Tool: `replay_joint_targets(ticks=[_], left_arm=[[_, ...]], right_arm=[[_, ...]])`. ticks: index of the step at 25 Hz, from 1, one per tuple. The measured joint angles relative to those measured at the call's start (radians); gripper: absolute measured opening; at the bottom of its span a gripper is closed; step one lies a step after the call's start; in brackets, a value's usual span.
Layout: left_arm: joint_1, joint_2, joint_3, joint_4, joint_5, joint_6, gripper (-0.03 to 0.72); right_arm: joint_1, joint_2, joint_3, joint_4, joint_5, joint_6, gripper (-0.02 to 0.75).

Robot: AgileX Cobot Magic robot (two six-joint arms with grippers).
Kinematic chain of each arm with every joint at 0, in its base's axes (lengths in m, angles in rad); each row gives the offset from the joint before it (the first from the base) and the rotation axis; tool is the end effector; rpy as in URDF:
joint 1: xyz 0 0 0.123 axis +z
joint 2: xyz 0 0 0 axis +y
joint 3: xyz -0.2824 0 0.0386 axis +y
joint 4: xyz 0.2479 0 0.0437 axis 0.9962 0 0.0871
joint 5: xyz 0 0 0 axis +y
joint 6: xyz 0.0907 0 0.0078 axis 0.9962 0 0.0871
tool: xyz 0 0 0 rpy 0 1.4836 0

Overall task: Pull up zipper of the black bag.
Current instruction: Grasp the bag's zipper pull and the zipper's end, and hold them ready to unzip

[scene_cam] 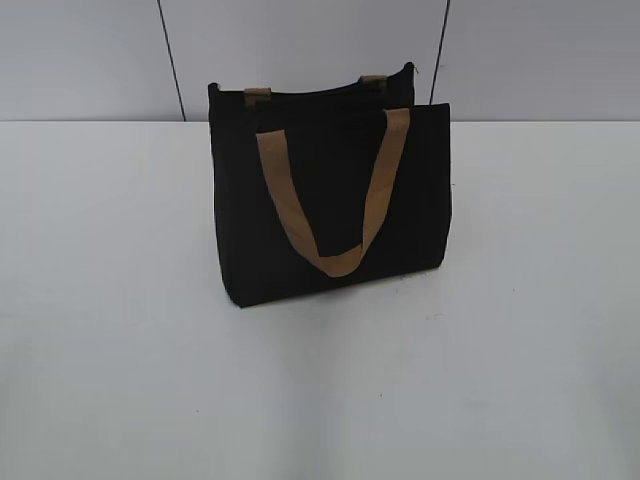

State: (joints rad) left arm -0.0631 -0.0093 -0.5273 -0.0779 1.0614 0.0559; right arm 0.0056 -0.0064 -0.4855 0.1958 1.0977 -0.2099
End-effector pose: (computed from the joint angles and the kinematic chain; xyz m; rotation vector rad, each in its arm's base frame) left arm -0.0101 -0.0056 0.2848 0.1247 2.0035 -0.0972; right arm -0.0067 0.0157 0.2715 -0.2356 2.0616 0.1112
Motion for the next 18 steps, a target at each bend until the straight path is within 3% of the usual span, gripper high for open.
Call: replay_joint_targets(ticks=[18], left_arm=[[0.0, 0.0, 0.0, 0.0, 0.0, 0.0, 0.467]], right_arm=[[0.0, 0.0, 0.0, 0.0, 0.0, 0.0, 0.362]])
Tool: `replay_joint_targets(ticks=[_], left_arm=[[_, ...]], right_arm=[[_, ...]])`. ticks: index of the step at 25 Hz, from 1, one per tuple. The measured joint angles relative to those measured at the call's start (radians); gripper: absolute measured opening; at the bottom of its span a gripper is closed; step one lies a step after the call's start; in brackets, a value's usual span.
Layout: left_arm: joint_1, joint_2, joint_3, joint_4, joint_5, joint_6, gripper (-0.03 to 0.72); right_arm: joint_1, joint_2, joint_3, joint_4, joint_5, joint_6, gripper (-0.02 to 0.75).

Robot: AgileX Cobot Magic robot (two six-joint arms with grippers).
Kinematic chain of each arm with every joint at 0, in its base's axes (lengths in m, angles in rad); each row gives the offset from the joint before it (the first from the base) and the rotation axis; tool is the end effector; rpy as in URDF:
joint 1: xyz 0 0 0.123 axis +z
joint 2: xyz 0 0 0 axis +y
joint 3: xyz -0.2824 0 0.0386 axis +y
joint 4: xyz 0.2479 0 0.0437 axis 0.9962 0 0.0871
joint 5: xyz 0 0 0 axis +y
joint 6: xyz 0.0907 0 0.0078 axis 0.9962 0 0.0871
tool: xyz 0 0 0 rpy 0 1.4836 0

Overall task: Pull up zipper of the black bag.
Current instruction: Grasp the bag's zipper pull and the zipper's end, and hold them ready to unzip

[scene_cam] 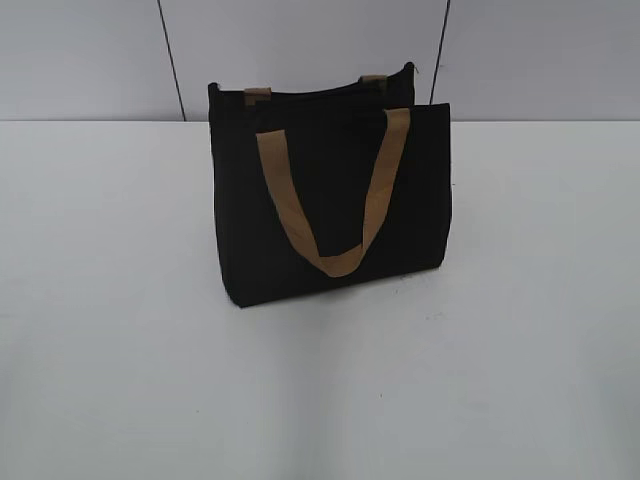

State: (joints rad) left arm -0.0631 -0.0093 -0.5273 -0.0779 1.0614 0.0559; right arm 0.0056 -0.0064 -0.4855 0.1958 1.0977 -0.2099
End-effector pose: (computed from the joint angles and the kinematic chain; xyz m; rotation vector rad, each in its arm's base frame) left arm -0.0101 -0.0056 0.2848 0.1247 2.0035 -0.0972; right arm -0.0067 0.0157 0.2715 -0.2356 2.0616 0.1112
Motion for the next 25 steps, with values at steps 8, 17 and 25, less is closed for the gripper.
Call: replay_joint_targets(ticks=[8, 17, 25], left_arm=[[0.0, 0.0, 0.0, 0.0, 0.0, 0.0, 0.467], [0.0, 0.0, 0.0, 0.0, 0.0, 0.0, 0.467], [0.0, 0.007, 0.0, 0.019, -0.001, 0.0, 0.467]], right_arm=[[0.0, 0.0, 0.0, 0.0, 0.0, 0.0, 0.362], [0.0, 0.0, 0.0, 0.0, 0.0, 0.0, 0.362], [0.0, 0.0, 0.0, 0.0, -0.002, 0.0, 0.362]])
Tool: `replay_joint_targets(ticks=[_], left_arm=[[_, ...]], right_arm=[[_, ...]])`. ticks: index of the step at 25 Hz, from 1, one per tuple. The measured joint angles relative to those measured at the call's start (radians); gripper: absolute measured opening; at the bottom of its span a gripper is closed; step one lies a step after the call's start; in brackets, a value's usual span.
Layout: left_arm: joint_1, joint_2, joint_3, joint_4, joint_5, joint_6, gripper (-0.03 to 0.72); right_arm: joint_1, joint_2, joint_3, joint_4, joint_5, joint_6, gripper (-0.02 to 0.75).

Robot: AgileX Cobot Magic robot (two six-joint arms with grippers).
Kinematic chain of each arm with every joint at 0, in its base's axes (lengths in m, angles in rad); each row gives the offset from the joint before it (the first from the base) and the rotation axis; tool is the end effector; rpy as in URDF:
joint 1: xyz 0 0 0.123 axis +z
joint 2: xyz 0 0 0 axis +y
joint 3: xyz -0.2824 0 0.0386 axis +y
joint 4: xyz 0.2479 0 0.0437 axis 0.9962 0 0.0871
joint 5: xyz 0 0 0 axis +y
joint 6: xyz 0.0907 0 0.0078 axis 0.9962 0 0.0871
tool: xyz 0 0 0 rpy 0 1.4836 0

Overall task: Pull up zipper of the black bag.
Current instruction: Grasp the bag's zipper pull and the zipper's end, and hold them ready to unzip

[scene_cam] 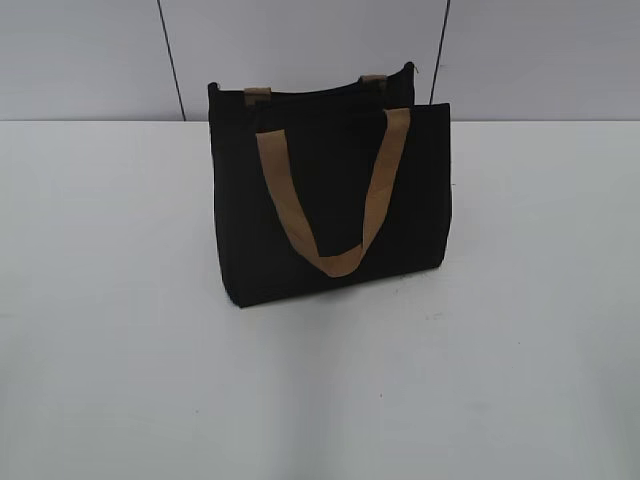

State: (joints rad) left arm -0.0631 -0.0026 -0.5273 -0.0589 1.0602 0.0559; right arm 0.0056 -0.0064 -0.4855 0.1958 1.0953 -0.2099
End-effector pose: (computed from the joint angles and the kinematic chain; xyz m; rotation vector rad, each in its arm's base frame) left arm -0.0089 -0.0041 0.2848 0.1235 2.0095 -0.0747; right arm -0.0066 0.0157 0.2716 -0.2350 2.0592 0.1109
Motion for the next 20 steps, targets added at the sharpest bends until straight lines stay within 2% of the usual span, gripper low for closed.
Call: replay_joint_targets(ticks=[5, 12, 16, 18, 20], left_arm=[[0.0, 0.065, -0.013, 0.008, -0.053, 0.035, 0.467], [0.0, 0.267, -0.014, -0.013, -0.314, 0.124, 0.457], [0.0, 0.445, -0.017, -0.098, -0.47, 0.232, 0.442], [0.0, 0.538, -0.019, -0.175, -0.543, 0.307, 0.44], [0.0, 0.64, -0.019, -0.299, -0.609, 0.437, 0.439]], right_arm=[[0.0, 0.114, -0.018, 0.0, -0.015, 0.0, 0.362], [0.0, 0.388, -0.098, 0.013, -0.124, -0.047, 0.362], [0.0, 0.542, -0.143, 0.064, -0.177, -0.139, 0.362], [0.0, 0.604, -0.174, 0.106, -0.192, -0.188, 0.362], [0.0, 0.668, -0.212, 0.141, -0.2, -0.227, 0.362]])
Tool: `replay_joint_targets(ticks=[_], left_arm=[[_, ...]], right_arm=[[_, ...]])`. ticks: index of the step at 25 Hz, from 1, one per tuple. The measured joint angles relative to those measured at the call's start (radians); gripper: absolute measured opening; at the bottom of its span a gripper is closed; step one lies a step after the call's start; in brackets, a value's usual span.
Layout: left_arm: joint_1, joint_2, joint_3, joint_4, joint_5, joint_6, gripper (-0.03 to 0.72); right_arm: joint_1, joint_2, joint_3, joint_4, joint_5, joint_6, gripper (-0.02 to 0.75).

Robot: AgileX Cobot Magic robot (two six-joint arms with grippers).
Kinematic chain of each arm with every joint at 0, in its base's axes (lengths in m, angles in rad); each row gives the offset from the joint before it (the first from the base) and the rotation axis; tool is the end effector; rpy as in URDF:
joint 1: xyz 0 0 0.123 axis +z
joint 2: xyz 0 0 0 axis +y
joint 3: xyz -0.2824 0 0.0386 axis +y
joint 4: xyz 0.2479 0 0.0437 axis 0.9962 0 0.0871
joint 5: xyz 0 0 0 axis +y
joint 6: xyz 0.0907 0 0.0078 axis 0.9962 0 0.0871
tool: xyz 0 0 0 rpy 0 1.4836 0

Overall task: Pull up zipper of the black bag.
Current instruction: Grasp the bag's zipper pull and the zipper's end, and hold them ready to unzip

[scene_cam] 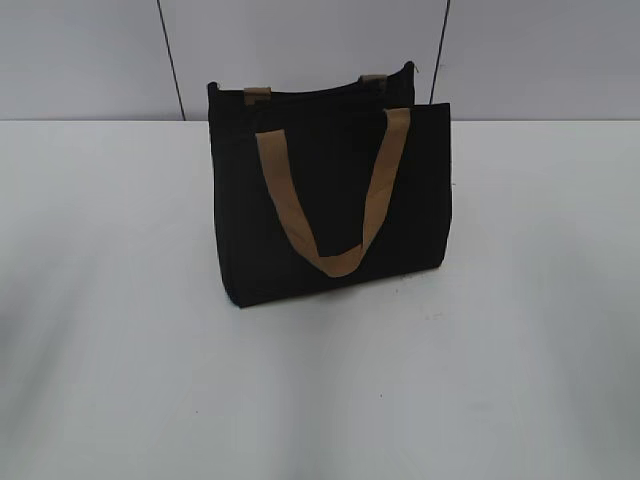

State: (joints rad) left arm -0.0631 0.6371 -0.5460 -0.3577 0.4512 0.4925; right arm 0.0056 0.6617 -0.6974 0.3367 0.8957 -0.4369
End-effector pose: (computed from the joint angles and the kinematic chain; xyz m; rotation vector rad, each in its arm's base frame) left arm 0.1274 -0.0220 0.3054 0.3275 1.9694 -0.0858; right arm 0.1116 0.0241 0.3198 -0.3900 2.2584 0.1903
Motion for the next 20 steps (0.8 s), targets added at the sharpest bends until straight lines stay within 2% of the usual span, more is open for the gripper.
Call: replay_joint_targets(ticks=[6, 9, 11, 15, 18, 20], left_arm=[[0.0, 0.308, -0.004, -0.34, -0.055, 0.442, 0.439], [0.0, 0.437, -0.025, -0.526, -0.011, 0.738, 0.439], [0.0, 0.524, -0.043, -0.683, 0.048, 0.966, 0.439], [0.0, 0.705, -0.072, -0.966, 0.114, 1.346, 0.439], [0.0, 0.832, -0.094, -1.102, 0.136, 1.611, 0.439], [0.0, 0.903, -0.122, -1.148, 0.161, 1.742, 0.439]], right_arm=[[0.0, 0.151, -0.133, 0.045, -0.007, -0.085, 0.362], [0.0, 0.227, -0.189, 0.064, -0.007, -0.117, 0.362], [0.0, 0.259, -0.228, 0.092, -0.006, -0.138, 0.362], [0.0, 0.327, -0.285, 0.135, 0.001, -0.161, 0.362], [0.0, 0.352, -0.313, 0.146, 0.004, -0.183, 0.362], [0.0, 0.362, -0.327, 0.158, 0.008, -0.203, 0.362]])
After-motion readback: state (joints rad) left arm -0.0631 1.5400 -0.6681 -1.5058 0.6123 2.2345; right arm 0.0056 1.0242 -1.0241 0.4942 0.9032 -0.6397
